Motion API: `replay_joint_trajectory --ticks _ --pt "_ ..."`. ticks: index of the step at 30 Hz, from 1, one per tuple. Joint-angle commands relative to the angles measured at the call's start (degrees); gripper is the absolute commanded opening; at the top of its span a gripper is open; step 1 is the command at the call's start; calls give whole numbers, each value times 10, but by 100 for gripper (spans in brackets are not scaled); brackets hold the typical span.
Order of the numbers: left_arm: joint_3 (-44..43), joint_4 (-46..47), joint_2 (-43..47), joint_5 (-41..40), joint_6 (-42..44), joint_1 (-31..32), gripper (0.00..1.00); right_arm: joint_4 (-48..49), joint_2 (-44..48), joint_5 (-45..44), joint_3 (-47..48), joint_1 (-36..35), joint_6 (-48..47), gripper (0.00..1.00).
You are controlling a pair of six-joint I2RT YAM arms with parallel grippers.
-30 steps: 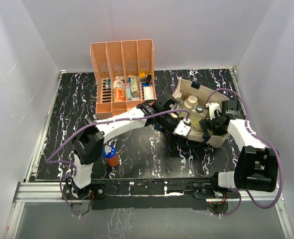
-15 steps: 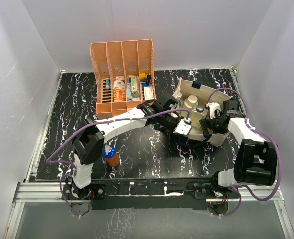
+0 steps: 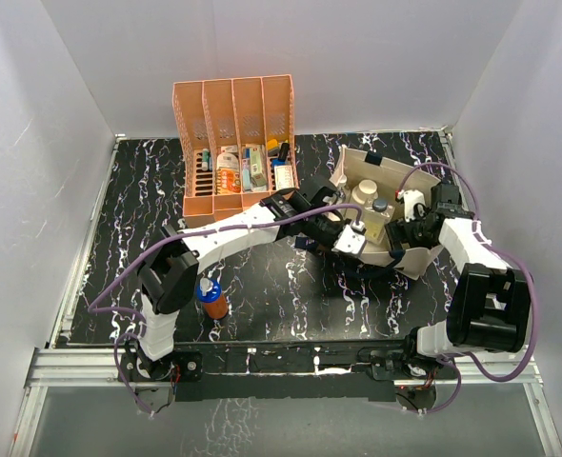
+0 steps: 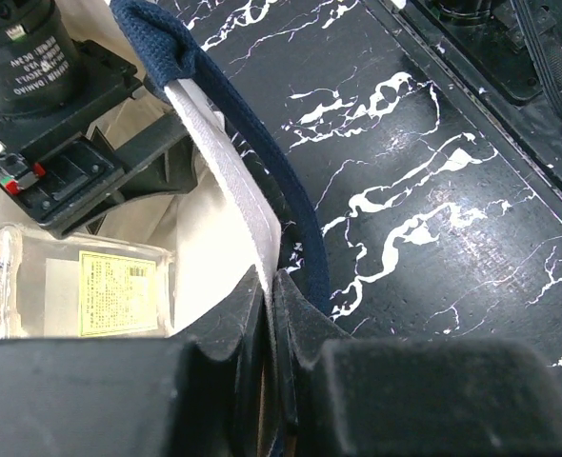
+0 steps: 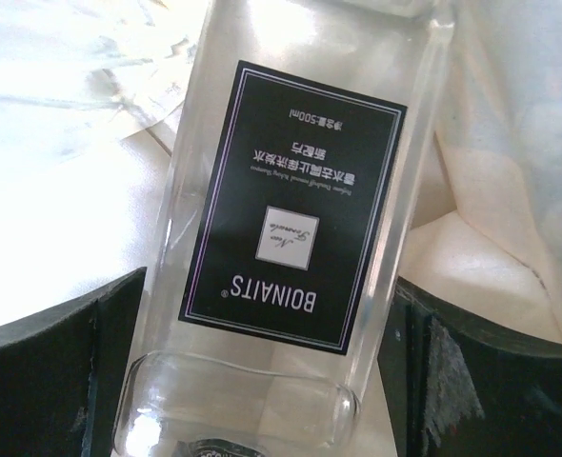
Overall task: Place the personal care products into the canvas bag
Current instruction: Adjust the care product in the canvas bag.
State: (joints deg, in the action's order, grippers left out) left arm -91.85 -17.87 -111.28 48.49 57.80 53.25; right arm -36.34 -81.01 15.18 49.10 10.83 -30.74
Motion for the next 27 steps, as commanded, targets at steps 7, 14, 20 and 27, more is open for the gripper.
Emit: replay_joint_trajectory --ticks 7,14,20,27 --pt "3 0 0 3 -15 -5 5 -74 25 10 127 13 24 13" --pt "5 2 -2 -2 -9 -5 5 -92 38 7 162 13 22 8" --pt "4 3 -8 -1 -7 -4 5 -114 46 13 181 13 24 13" --pt "-7 -12 -24 6 4 -3 5 -135 95 50 163 13 6 31"
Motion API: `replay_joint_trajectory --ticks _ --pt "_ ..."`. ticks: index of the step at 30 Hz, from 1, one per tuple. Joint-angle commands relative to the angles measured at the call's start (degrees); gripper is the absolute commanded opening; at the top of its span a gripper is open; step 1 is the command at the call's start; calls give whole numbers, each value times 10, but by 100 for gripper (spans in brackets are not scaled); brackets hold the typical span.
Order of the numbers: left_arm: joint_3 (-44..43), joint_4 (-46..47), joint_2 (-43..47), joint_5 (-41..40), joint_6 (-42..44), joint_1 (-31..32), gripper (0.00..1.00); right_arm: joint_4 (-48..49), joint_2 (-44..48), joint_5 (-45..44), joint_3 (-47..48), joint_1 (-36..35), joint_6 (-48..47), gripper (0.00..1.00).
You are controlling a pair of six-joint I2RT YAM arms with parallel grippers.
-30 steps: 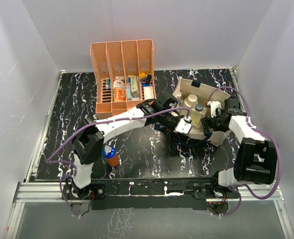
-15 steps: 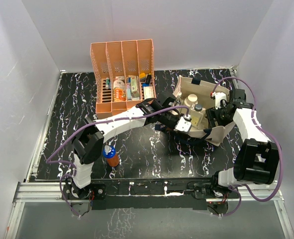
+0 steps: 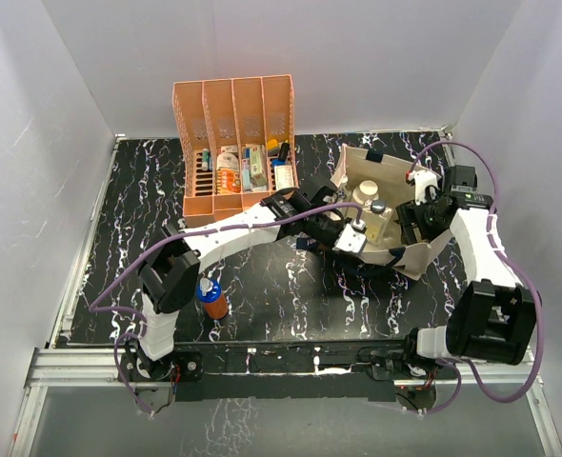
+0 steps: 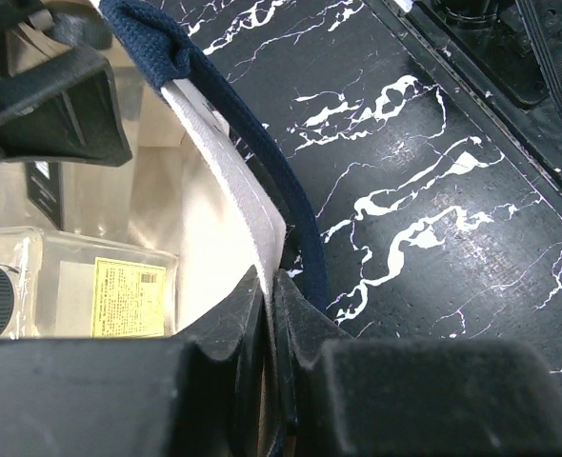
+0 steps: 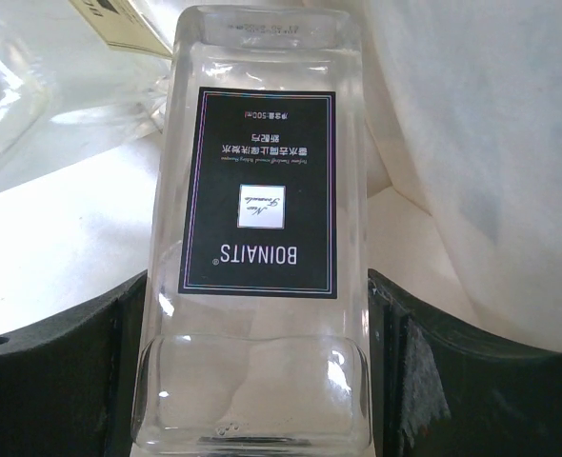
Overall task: Place the personal care products into the canvas bag
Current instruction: Adjust the care product in the canvas bag.
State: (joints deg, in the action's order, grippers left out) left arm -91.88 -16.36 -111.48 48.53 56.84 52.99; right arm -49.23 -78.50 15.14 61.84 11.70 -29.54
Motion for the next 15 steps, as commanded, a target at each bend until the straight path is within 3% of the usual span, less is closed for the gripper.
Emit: replay_joint_trajectory --ticks 1,8,12,15 --pt "-7 -28 -23 7 14 -1 5 -8 75 48 33 4 -5 37" --pt "-8 -19 -24 15 9 0 5 -4 77 27 -8 4 -11 82" --pt "-7 -16 -23 15 9 0 5 25 79 3 -44 4 -19 97" --pt "-5 -13 -22 11 7 0 5 41 76 -5 -61 4 -24 98"
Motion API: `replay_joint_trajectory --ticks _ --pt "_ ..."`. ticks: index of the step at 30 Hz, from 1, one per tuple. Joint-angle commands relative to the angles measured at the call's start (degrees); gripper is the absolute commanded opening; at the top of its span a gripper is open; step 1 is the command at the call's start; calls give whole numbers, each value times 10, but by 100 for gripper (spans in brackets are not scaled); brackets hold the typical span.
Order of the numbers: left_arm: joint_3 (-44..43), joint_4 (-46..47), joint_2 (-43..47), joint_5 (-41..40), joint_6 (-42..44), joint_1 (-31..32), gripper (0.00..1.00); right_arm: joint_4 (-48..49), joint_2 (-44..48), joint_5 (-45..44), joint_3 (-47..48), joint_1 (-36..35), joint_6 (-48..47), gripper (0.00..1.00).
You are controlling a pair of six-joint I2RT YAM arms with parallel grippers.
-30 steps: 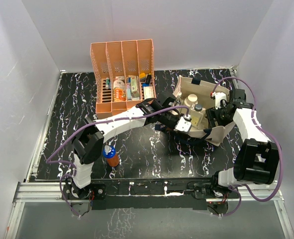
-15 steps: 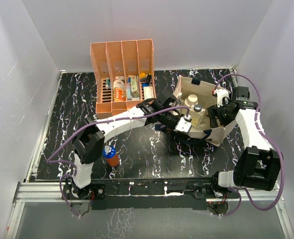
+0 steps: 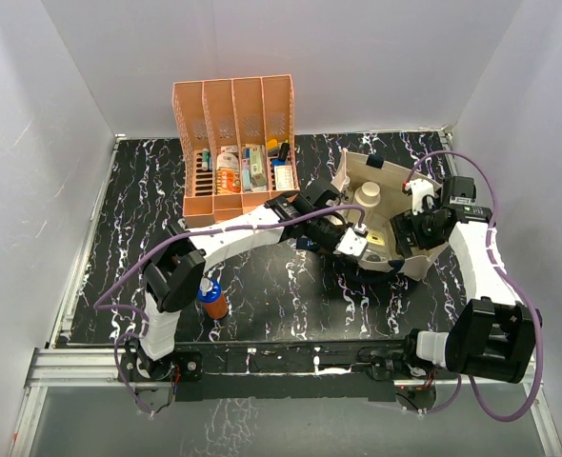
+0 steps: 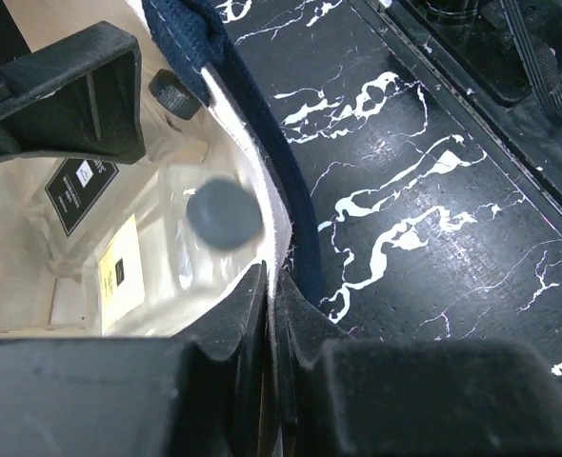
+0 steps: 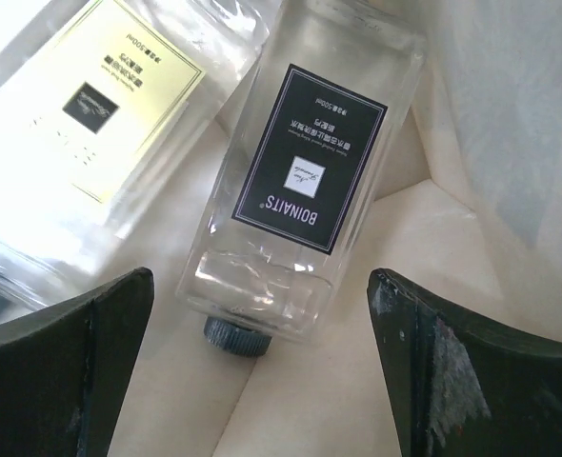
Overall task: Place the personal care products into the canvas bag
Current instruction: Adjust the care product in the canvas bag.
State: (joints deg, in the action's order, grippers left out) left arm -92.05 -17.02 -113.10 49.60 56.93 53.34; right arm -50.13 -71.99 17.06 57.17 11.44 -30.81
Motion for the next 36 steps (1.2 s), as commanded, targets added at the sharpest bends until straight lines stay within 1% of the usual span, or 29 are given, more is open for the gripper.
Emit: replay_joint_trajectory --ticks 1,4,12,19,21,23,25,27,30,36 --pt "-2 -6 -5 0 6 -3 5 54 8 -28 -19 6 -11 98" --pt "2 -3 -2 -3 3 -3 5 57 -5 -36 -27 6 -15 98" --pt "7 3 -11 9 -8 -3 6 87 -27 -95 -71 6 -43 98" --pt "10 -21 -41 12 13 -3 6 102 -29 -75 -101 6 -48 98" --pt "10 -20 -44 16 11 -3 6 116 -34 -68 -103 6 -45 98" --pt "13 -17 -44 19 8 -3 5 143 -41 -80 -108 6 -50 98" --pt "17 -17 -42 21 6 -3 5 165 -55 -102 -109 6 -63 98" --pt "19 -17 -42 25 6 -3 5 183 -79 -144 -104 6 -54 98" --pt "22 -11 -42 27 6 -3 5 165 -128 -181 -73 7 -25 98" --pt "24 -3 -39 26 6 -4 5 150 -180 -187 -63 7 8 98"
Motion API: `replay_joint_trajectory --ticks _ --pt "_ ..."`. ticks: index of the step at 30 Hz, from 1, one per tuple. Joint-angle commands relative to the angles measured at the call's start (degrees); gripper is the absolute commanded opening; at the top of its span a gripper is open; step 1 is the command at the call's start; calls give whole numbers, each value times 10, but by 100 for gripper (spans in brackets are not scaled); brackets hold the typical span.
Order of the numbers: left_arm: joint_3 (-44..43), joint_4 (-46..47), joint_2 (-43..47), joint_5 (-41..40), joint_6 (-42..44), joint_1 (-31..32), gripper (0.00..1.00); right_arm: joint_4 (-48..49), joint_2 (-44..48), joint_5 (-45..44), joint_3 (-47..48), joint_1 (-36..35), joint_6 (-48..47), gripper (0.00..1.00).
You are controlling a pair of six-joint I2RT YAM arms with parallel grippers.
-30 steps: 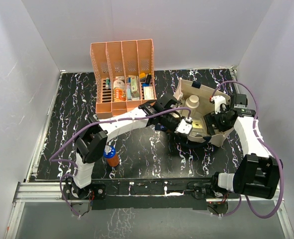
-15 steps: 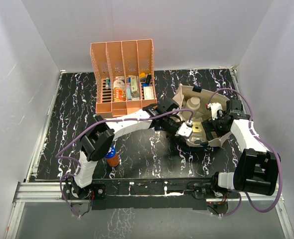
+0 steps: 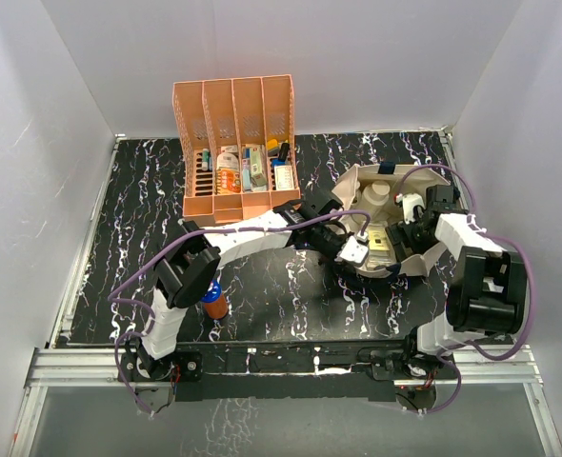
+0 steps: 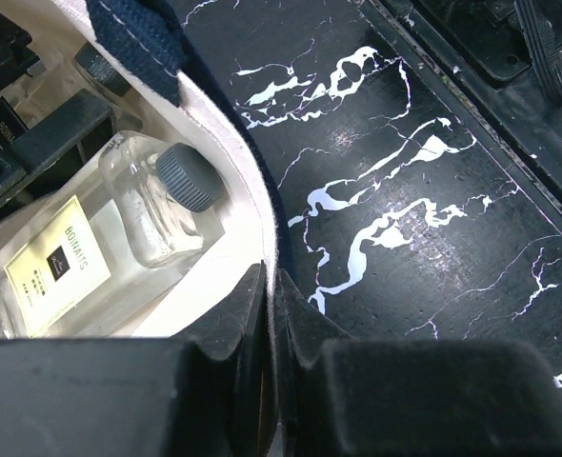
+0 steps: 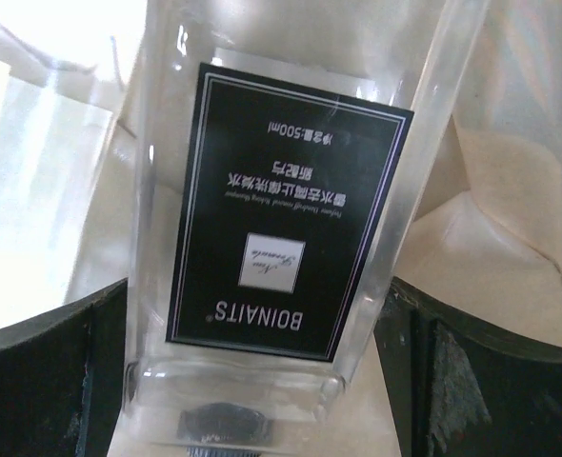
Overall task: Place the personal care products into the canvas bag
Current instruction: Adjust the care product in the canvas bag.
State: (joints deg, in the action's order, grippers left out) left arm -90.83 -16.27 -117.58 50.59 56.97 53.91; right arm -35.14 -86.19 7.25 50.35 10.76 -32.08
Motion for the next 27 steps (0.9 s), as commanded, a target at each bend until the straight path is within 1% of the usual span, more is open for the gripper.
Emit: replay_joint_trajectory --ticks 1,4,9,12,13,14,17,20,22,24,27 --pt "14 -9 7 16 6 -10 5 -1 -42 -90 4 13 18 98" --pt "20 -5 11 17 3 -11 5 0 -54 -82 0 14 13 98" --pt "24 -4 13 16 2 -11 5 -2 -78 -41 -9 14 7 99" --pt "25 -3 16 10 2 -13 5 -11 -88 -13 -5 14 6 93" --pt "25 -3 17 8 1 -13 5 -17 -87 -1 1 14 7 90" --pt "25 -3 18 6 2 -12 5 -23 -84 9 9 14 8 84" --pt "25 2 19 3 -4 -13 5 -35 -64 33 41 14 15 61" --pt "24 12 19 3 -17 -13 5 -45 -36 44 71 14 21 37" --pt "23 17 19 3 -22 -12 5 -53 -22 46 84 14 23 22" --pt "22 19 18 2 -24 -12 5 -55 -8 46 90 14 27 17" --pt "20 19 19 1 -24 -11 5 -53 11 41 93 14 33 13"
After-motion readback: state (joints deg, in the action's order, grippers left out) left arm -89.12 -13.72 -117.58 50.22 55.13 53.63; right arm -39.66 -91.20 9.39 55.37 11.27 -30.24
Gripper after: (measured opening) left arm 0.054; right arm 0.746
